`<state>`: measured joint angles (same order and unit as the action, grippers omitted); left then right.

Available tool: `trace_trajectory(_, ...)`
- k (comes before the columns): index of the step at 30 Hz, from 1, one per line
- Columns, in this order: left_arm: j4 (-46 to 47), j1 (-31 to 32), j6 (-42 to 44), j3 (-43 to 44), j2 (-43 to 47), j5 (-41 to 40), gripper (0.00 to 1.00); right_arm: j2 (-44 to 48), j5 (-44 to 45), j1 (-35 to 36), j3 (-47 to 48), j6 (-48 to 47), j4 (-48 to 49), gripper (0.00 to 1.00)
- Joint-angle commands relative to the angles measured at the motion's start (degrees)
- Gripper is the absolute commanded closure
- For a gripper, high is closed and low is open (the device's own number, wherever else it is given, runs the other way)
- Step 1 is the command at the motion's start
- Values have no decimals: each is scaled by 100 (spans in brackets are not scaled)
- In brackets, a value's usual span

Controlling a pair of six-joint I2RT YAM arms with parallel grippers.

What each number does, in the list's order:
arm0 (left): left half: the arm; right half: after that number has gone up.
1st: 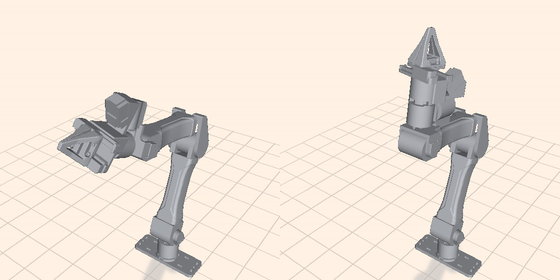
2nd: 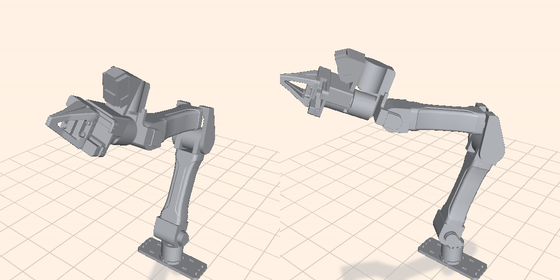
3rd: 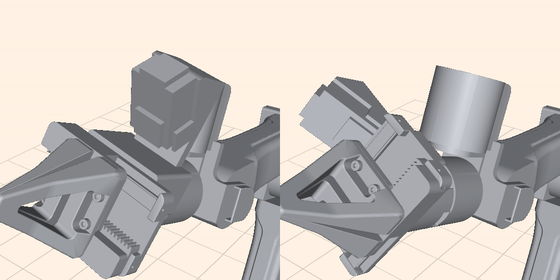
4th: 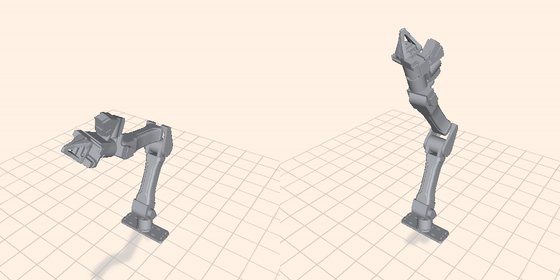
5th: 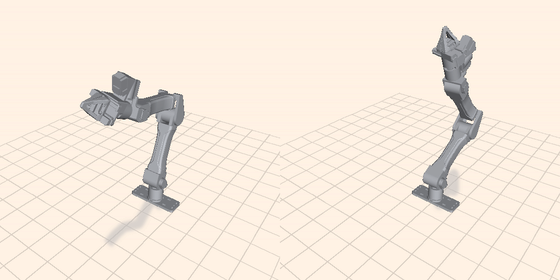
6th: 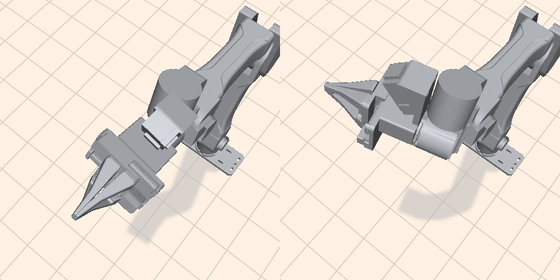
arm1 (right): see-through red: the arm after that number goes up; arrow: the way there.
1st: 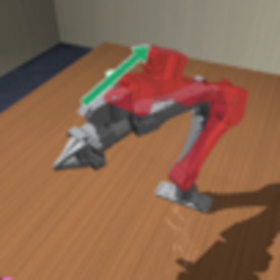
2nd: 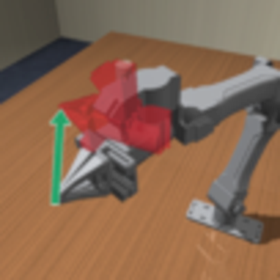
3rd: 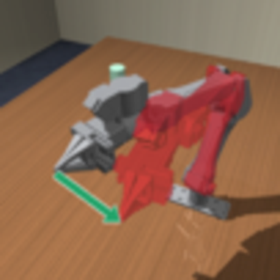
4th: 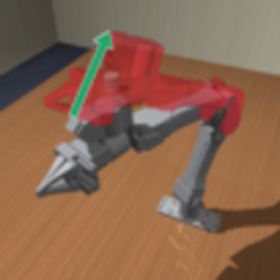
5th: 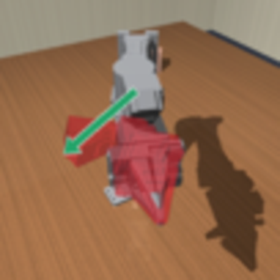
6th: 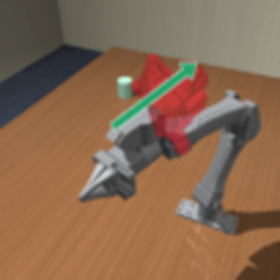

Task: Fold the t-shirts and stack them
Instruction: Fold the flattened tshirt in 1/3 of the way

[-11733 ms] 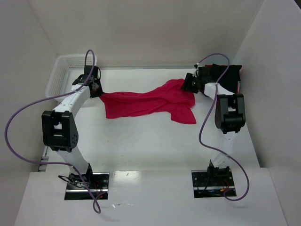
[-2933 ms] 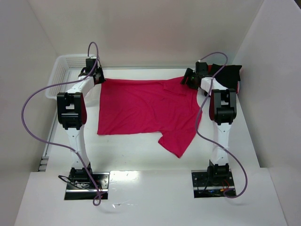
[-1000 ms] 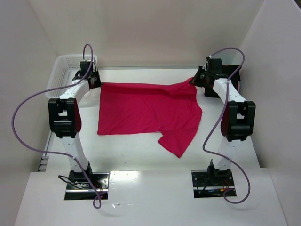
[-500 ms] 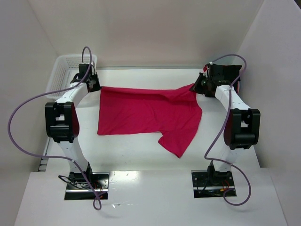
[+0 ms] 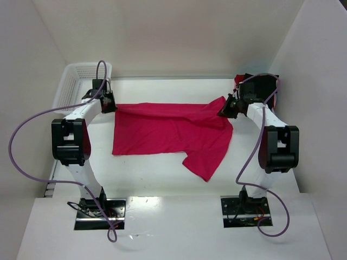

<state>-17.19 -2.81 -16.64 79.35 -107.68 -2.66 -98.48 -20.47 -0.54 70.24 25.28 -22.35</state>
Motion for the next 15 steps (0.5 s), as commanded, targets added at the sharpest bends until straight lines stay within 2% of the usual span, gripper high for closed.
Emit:
trace_trajectory(1, -83, 61, 47, -51, 300, 2, 100, 268, -37, -26, -116, 126, -68, 100)
trace_trajectory(10, -83, 61, 47, -341, 247, -51, 100, 259, 78, 89, -335, 241, -15, 100)
trace_trajectory(15, -188, 114, 47, -517, 247, -121, 100, 154, 438, 89, -187, 241, -138, 100)
